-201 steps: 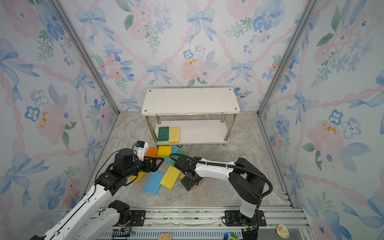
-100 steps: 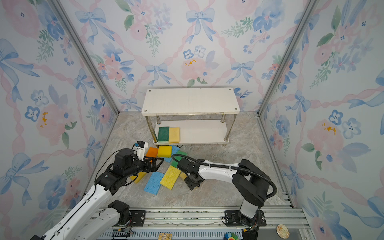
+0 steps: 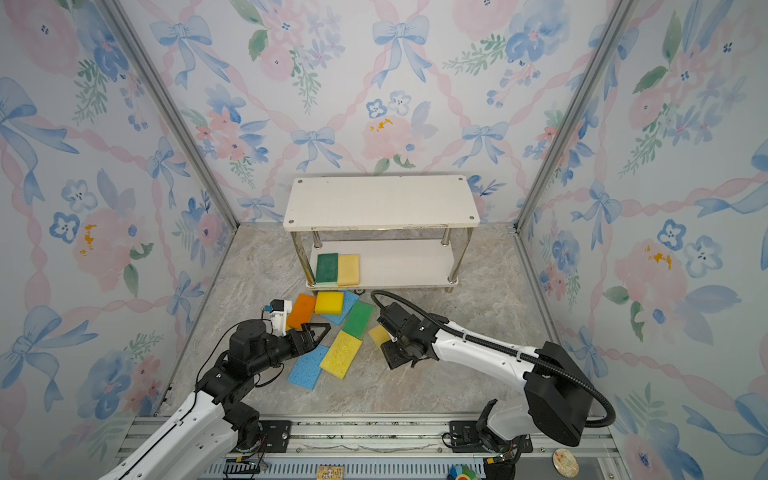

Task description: Place and organize the cleaning sponges onto the shelf

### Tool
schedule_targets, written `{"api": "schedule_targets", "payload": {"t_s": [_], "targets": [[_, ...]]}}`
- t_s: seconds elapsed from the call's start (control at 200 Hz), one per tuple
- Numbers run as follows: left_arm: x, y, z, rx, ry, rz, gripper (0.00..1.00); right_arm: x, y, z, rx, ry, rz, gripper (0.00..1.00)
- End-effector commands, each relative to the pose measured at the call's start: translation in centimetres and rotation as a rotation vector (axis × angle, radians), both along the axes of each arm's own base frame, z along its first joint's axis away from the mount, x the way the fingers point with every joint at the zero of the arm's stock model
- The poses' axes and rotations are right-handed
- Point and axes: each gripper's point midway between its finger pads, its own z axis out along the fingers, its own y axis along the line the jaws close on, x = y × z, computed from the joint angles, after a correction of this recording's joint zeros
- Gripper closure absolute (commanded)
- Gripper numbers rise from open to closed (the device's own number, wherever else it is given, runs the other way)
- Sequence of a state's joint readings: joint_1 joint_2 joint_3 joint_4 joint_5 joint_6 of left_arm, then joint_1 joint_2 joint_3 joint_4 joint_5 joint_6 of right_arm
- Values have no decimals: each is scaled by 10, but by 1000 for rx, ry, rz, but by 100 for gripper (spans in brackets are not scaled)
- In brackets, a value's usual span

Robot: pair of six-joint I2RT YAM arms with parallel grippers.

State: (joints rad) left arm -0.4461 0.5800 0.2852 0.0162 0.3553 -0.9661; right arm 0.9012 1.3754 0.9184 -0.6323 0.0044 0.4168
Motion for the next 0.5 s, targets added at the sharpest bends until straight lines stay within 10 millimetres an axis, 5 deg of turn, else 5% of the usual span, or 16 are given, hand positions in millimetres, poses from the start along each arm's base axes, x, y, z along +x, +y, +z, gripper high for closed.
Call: {"api": "schedule_targets", "payload": {"t_s": [0.0,0.29,0.495], "targets": [[5,-8,43,-189,-77,43,2,-3,8,19,104,32,-52,39],[2,-42,54,-189,-97,-12,6,-1,29,72,262,19,-75,39],[-1,-78,62,-145,-119,-83,7,-7,42,92,297,5,-38,39]]}}
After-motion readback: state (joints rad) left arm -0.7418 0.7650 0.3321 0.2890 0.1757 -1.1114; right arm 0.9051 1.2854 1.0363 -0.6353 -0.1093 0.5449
